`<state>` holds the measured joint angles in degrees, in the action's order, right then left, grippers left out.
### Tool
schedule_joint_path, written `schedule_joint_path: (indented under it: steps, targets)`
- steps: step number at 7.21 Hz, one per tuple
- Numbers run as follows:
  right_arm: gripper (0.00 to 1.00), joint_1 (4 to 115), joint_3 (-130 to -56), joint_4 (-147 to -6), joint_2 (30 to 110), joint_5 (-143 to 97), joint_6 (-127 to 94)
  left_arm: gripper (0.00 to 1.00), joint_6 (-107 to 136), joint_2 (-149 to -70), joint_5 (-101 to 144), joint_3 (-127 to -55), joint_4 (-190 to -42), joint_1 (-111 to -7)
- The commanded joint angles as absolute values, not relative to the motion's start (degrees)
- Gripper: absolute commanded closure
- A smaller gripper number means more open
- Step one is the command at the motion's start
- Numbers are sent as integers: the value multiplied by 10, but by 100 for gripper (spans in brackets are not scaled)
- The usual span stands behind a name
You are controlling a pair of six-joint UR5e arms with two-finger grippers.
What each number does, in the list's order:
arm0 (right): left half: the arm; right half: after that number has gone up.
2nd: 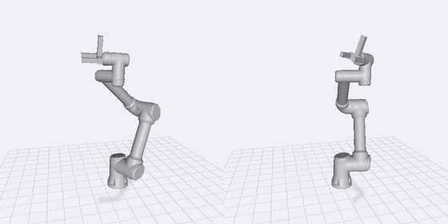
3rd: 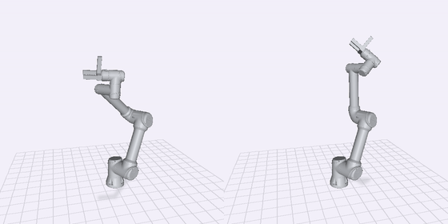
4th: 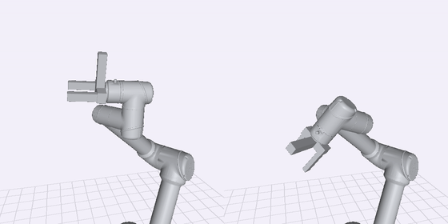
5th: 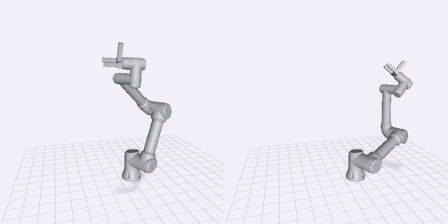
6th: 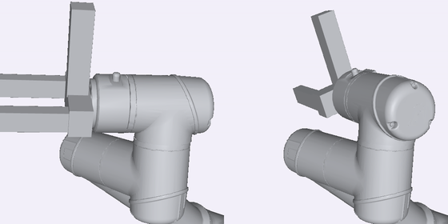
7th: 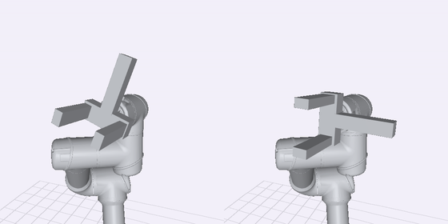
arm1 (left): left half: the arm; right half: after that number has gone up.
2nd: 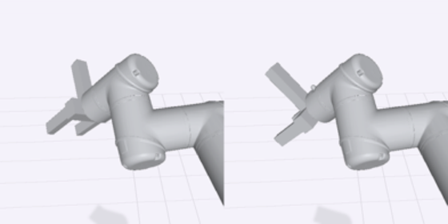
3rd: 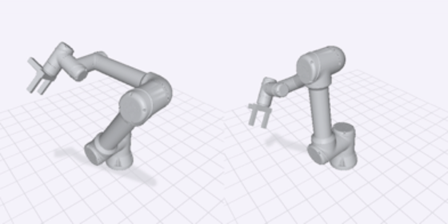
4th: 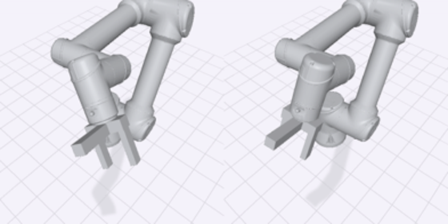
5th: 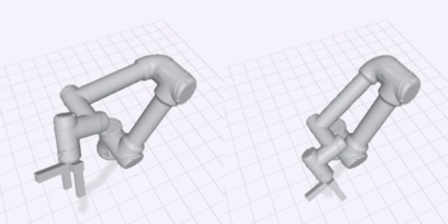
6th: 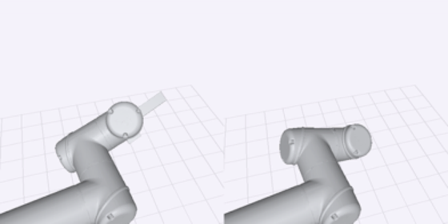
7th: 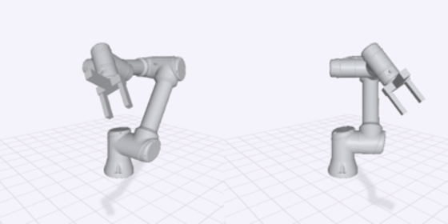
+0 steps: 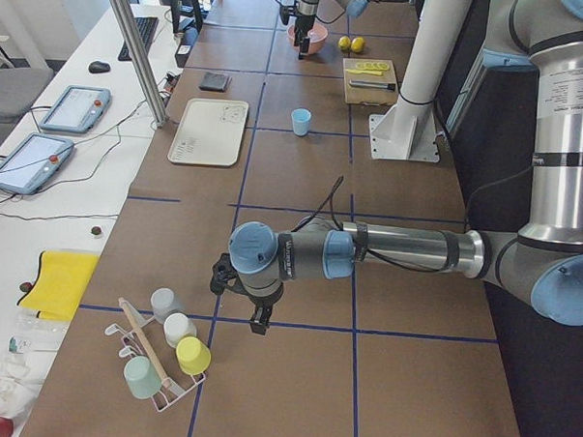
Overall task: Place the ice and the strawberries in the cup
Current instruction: 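Move the right gripper back to the bowl of ice cubes, then lower the right gripper into the bowl and grasp another ice cube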
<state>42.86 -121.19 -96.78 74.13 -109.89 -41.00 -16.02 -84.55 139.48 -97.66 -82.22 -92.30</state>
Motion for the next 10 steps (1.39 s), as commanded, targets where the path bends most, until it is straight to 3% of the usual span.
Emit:
schedule_joint_path:
  steps: [1,4,7,10]
  targets:
    - [1,509,-1215,-901,854,-1134,-290,0,-161,-846,1395,-976,-823,-923]
    - [1,601,-1204,-852,956,-1198,-168,0,-161,-846,1395,-977,-823,-924]
    - [2,630,-1172,-848,993,-1242,-171,0,-161,-846,1396,-981,-823,-923]
    - [3,629,-1125,-690,1027,-1245,-283,0,-161,-846,1396,-982,-823,-924]
